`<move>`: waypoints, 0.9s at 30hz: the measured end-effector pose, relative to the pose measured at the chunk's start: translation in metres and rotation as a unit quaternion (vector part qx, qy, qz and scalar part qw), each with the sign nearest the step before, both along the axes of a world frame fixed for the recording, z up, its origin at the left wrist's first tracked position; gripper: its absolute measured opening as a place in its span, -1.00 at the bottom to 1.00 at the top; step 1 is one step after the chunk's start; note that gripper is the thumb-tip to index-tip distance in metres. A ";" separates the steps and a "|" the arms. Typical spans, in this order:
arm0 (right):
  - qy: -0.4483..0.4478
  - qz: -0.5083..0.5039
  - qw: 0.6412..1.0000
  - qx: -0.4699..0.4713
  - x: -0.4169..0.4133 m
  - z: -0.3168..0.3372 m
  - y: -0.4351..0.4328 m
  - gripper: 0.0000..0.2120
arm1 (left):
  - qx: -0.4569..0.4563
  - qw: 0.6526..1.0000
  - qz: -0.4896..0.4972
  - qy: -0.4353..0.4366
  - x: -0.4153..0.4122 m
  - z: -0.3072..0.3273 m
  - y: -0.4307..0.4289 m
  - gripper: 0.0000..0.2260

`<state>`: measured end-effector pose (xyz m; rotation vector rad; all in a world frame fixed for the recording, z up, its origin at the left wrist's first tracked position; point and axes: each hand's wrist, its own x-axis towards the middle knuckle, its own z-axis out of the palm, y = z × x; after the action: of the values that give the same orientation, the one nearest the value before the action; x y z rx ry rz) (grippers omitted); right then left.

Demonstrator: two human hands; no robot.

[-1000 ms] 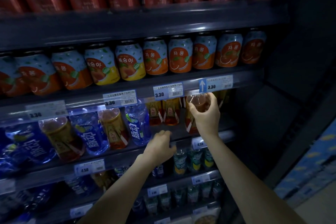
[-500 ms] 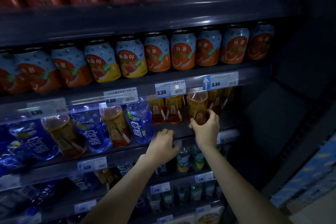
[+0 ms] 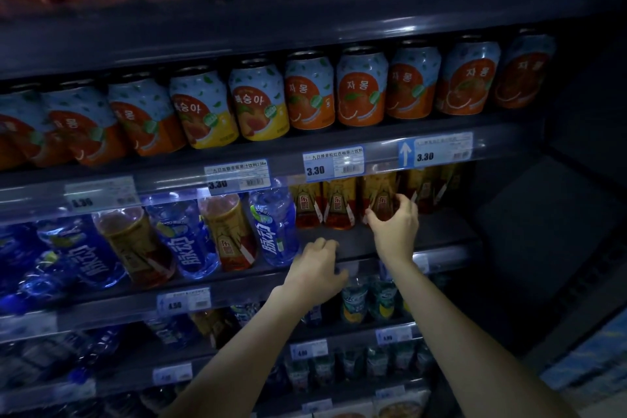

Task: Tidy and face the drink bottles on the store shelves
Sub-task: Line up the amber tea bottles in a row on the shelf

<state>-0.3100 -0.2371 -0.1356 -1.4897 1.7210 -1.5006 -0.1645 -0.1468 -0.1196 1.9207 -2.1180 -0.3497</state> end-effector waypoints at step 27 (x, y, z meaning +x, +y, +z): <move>0.008 0.006 1.000 0.014 -0.007 -0.003 -0.026 -0.45 | -0.046 0.995 -0.023 -0.085 -0.012 -0.012 0.015 -0.47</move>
<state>-0.3168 -0.2633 -0.1386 -1.4990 1.7318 -1.4564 -0.1767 -0.1321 -0.1315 1.9136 -2.2444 -0.0975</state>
